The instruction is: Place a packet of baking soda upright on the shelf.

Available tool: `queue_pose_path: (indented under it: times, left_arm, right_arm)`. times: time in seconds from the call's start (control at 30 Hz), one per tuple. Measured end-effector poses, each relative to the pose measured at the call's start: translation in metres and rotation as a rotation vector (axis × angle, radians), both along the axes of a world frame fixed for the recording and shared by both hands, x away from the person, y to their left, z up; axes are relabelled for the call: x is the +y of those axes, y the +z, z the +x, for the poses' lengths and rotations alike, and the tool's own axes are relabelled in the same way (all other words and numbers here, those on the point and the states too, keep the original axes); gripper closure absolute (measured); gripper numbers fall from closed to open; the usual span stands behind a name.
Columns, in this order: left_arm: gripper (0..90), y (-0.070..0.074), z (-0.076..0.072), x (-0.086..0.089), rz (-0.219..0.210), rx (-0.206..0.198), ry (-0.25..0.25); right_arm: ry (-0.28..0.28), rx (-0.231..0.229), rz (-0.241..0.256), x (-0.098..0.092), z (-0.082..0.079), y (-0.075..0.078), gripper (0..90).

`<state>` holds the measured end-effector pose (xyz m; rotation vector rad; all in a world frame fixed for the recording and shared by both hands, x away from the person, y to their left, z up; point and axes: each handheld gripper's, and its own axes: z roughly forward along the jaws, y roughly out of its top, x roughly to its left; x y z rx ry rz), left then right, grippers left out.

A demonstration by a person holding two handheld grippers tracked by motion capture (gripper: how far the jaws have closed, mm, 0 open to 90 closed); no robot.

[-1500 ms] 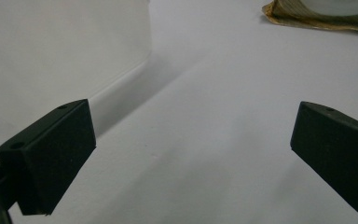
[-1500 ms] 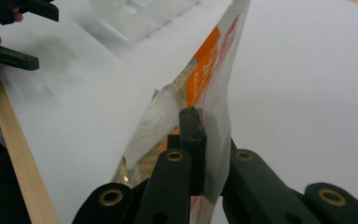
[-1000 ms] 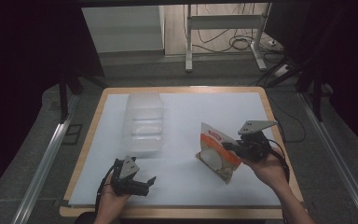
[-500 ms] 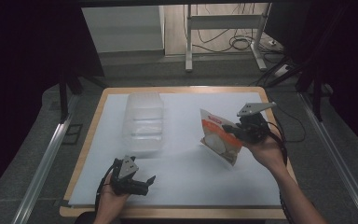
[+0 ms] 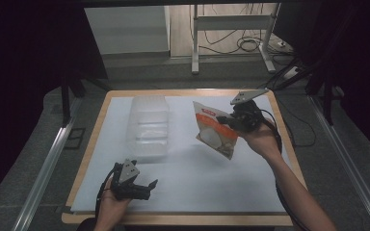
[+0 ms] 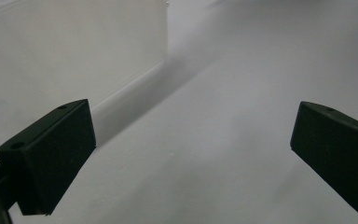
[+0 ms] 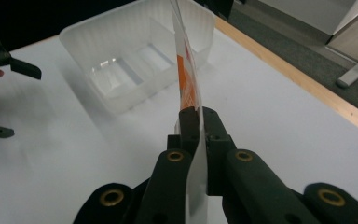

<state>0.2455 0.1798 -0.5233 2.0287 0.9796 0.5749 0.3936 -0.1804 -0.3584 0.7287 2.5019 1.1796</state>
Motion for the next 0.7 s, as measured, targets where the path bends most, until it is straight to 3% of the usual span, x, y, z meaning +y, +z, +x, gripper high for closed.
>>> queue_pose_path:
  times: [0.27,0.7]
  left_arm:
    - [0.0,0.001,0.000,0.005,-0.005,-0.010,0.012]
    - [0.0,0.001,0.000,0.002,-0.014,-0.020,0.001]
  right_arm:
    - [0.038,-0.031,0.023,0.023,0.010,0.017,89.5]
    - [0.099,-0.060,-0.014,0.073,0.029,0.032,89.4]
